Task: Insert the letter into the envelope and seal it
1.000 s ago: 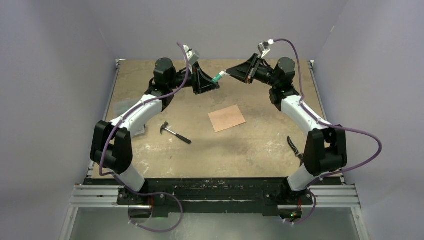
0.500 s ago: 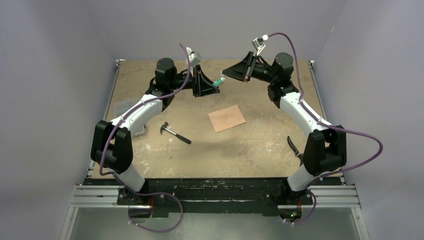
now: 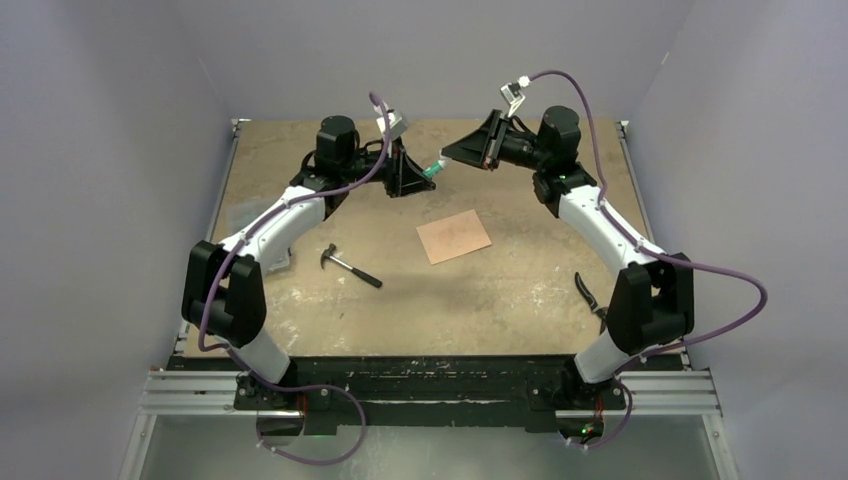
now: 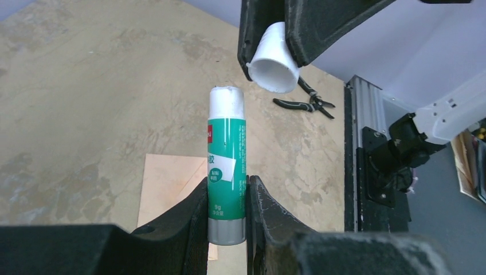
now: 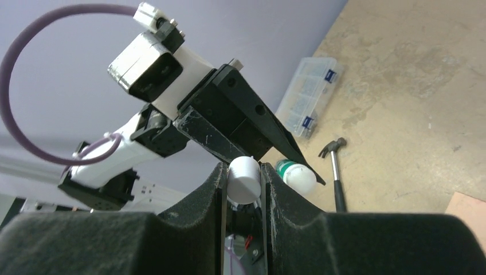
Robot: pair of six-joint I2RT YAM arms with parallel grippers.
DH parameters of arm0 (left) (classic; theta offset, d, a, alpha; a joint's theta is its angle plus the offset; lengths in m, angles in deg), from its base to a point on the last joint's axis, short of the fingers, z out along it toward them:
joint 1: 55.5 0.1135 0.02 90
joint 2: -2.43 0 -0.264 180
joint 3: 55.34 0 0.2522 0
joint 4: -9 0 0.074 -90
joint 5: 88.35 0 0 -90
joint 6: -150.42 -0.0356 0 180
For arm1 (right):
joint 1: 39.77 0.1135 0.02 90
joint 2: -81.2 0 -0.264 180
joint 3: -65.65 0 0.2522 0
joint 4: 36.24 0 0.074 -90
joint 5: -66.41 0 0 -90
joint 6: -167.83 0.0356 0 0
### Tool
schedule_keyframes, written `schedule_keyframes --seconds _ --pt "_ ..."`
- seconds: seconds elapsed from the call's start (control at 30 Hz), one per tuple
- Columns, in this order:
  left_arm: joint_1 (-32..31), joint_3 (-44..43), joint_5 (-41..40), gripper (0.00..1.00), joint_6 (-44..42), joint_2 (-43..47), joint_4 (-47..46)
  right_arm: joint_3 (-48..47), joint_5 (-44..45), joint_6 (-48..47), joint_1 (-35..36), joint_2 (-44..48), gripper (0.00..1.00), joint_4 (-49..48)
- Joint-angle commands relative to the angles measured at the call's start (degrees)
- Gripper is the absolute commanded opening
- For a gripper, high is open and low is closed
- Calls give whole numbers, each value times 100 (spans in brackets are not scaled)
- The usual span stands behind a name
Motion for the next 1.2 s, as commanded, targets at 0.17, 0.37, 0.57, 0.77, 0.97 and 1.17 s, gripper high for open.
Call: schedule_keyframes --seconds 0.17,0.37,0.57,0.77,0.97,1.17 --pt "27 14 -717 0 -155 423 -295 -266 902 -835 -21 302 0 1200" --pt "27 -34 -83 0 140 237 -557 -350 883 -894 -17 142 0 1039" --pt "27 -43 94 0 270 184 -693 -235 775 -313 -18 156 0 393" --pt "27 -51 260 0 372 149 -880 -193 727 -154 -17 20 0 82" --pt "22 -487 670 0 -688 -31 282 -715 -272 -730 -17 -344 0 904" --pt "22 -827 364 0 -2617 -15 2064 -1458 -857 -2570 -9 -724 0 3070"
